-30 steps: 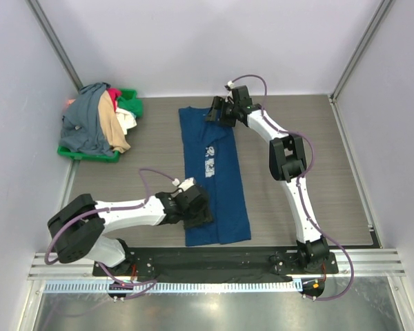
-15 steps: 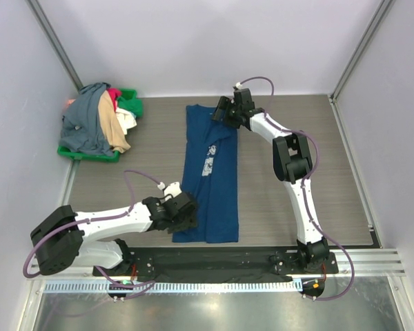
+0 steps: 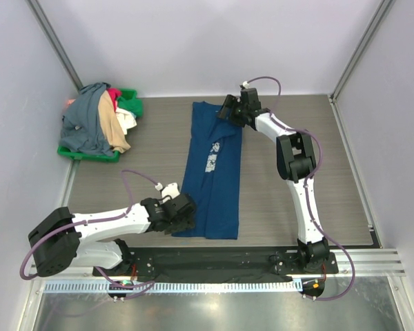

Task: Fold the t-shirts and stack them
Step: Fold the tshirt

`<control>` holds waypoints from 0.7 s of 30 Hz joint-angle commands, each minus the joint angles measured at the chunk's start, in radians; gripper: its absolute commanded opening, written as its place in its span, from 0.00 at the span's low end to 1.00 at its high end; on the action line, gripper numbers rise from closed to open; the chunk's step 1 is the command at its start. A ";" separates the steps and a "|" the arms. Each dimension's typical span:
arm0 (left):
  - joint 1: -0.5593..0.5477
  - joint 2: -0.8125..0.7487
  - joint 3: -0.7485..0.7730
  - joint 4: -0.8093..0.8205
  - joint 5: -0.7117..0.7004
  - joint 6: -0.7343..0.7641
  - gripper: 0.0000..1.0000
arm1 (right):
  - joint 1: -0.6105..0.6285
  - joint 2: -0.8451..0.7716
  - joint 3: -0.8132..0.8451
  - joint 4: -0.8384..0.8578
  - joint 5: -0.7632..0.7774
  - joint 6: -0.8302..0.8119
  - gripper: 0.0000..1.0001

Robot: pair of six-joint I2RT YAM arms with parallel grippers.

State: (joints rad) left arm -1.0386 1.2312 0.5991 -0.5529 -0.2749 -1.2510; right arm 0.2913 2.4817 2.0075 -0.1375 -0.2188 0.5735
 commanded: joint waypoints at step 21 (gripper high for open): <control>-0.037 -0.015 0.160 -0.061 -0.046 0.058 0.67 | 0.092 0.063 0.112 -0.008 -0.246 -0.204 0.86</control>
State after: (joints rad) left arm -1.0702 1.2369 0.6807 -0.6018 -0.2863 -1.2331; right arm 0.3733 2.5782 2.1456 -0.1108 -0.3725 0.3878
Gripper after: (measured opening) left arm 0.660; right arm 0.849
